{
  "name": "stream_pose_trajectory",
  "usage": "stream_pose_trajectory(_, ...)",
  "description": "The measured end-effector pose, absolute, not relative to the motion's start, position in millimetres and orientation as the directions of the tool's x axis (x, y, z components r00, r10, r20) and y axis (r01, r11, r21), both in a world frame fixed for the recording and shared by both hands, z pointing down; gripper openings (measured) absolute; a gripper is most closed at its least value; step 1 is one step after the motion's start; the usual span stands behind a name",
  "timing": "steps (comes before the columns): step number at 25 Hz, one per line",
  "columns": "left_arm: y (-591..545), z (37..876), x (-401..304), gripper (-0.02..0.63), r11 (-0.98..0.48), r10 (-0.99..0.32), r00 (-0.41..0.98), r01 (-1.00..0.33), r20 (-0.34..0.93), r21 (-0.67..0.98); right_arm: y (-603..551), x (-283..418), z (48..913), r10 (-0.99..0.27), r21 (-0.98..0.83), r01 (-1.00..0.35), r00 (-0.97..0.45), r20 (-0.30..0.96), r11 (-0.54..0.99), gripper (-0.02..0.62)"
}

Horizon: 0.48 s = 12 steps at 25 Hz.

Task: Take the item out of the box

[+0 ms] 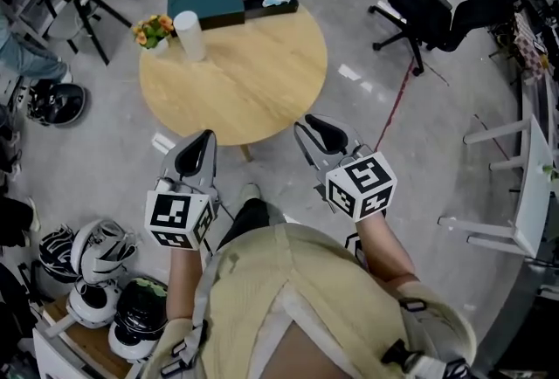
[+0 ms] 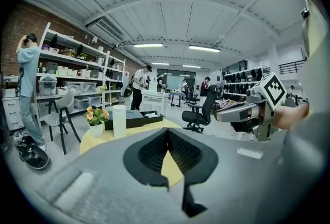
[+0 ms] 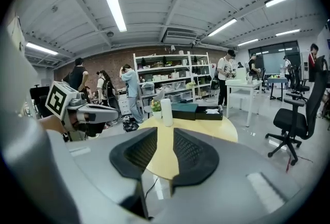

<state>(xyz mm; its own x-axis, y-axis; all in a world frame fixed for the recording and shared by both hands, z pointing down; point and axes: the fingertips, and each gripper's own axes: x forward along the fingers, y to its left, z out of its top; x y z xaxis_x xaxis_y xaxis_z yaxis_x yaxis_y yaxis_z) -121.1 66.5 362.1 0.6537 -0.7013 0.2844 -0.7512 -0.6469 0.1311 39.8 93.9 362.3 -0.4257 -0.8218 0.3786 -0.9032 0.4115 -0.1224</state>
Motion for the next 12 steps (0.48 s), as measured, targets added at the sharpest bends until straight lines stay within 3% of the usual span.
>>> stream_pose_trajectory(12,12.1,382.2,-144.4,0.003,-0.666,-0.668,0.676,-0.730,0.311,0.155,14.9,-1.5,371.9,-0.794,-0.097,-0.896,-0.432,0.428,0.434,0.169)
